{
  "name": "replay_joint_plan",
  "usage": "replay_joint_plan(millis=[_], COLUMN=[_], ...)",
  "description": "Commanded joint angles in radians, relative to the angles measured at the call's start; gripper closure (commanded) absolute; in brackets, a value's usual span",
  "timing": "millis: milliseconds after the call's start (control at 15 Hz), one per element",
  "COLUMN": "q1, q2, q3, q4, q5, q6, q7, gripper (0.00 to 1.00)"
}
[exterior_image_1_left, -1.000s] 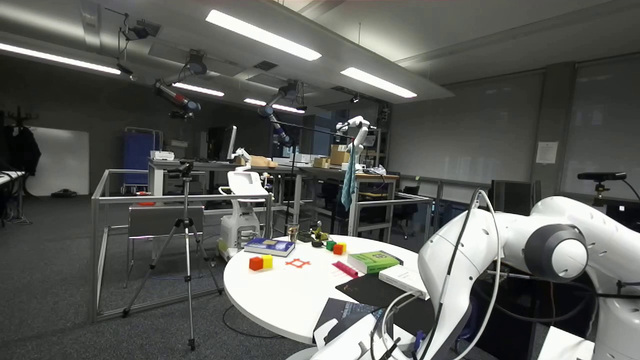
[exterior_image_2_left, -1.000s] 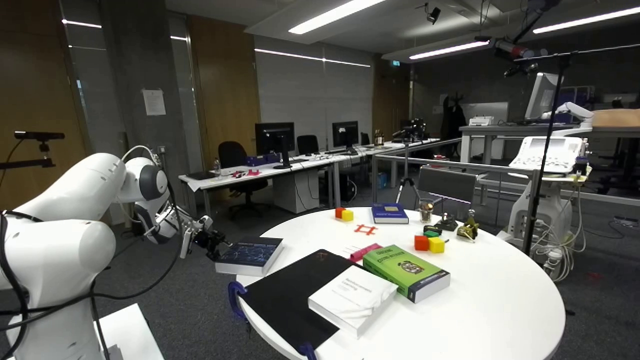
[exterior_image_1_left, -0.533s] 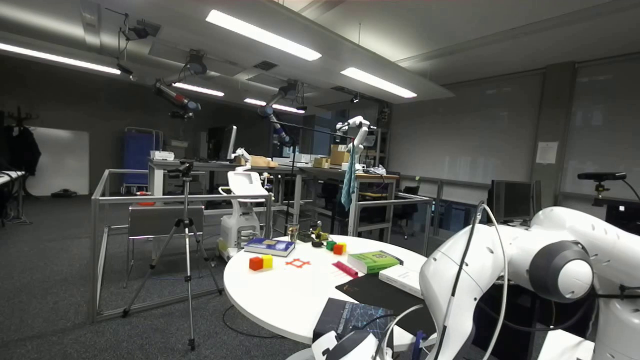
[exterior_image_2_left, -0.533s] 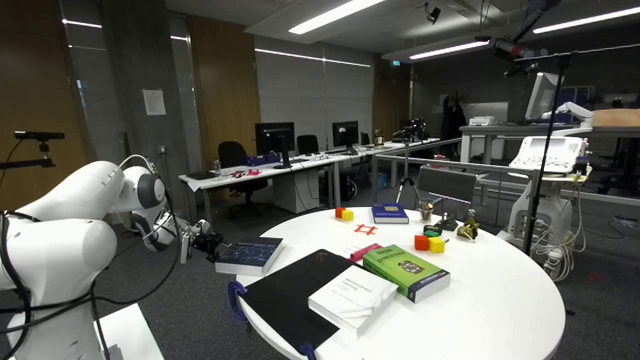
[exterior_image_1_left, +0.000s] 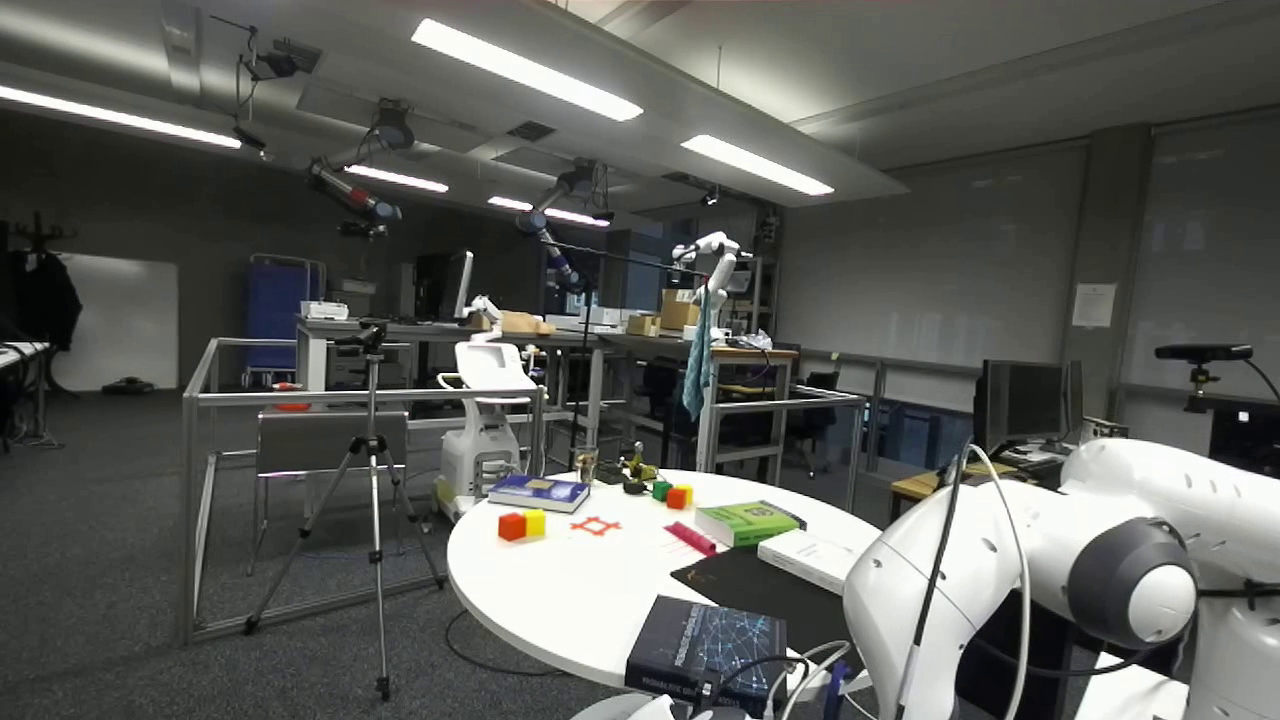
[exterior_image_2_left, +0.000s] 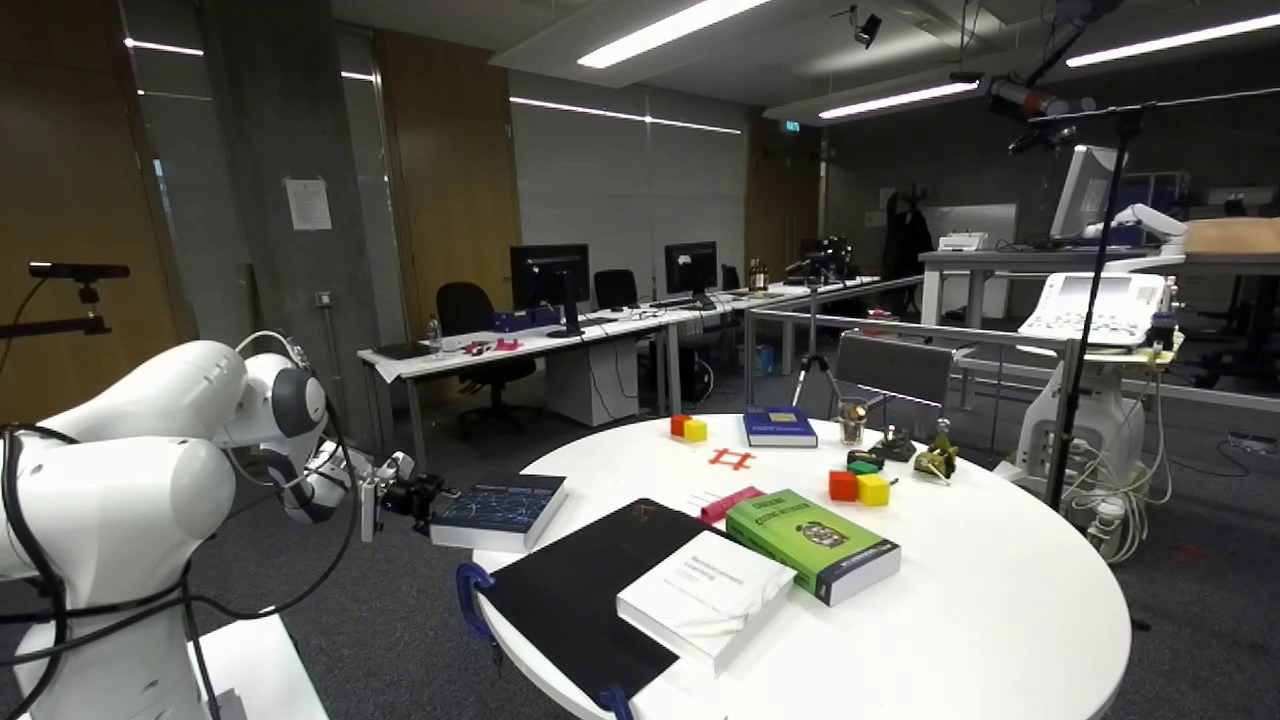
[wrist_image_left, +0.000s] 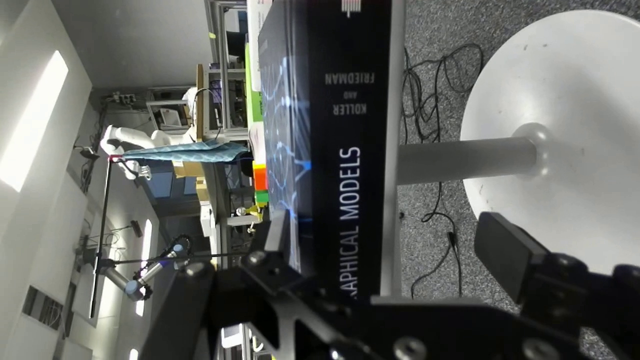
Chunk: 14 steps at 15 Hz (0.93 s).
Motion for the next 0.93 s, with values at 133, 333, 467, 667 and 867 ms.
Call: replay_joint_plan(millis=[133, 333, 467, 667, 867], q1=[0.036, 0.041, 0.043, 0.044, 0.042], q2=[0.064, 0.078, 0.084, 0.091, 0.095], q3=[-0.045, -0.061, -0.071, -0.087, -0.097], q4=[0.065, 0.071, 0.079, 0.088, 0.097], q5=[-0.065, -0.08, -0.086, -0.092, -0.092], q6=[-0.055, -0.06, -0.064, -0.073, -0.088], q7=[-0.039, -0.038, -0.035, -0.036, -0.041], gripper=[0.0, 0.0, 0.0, 0.0, 0.0])
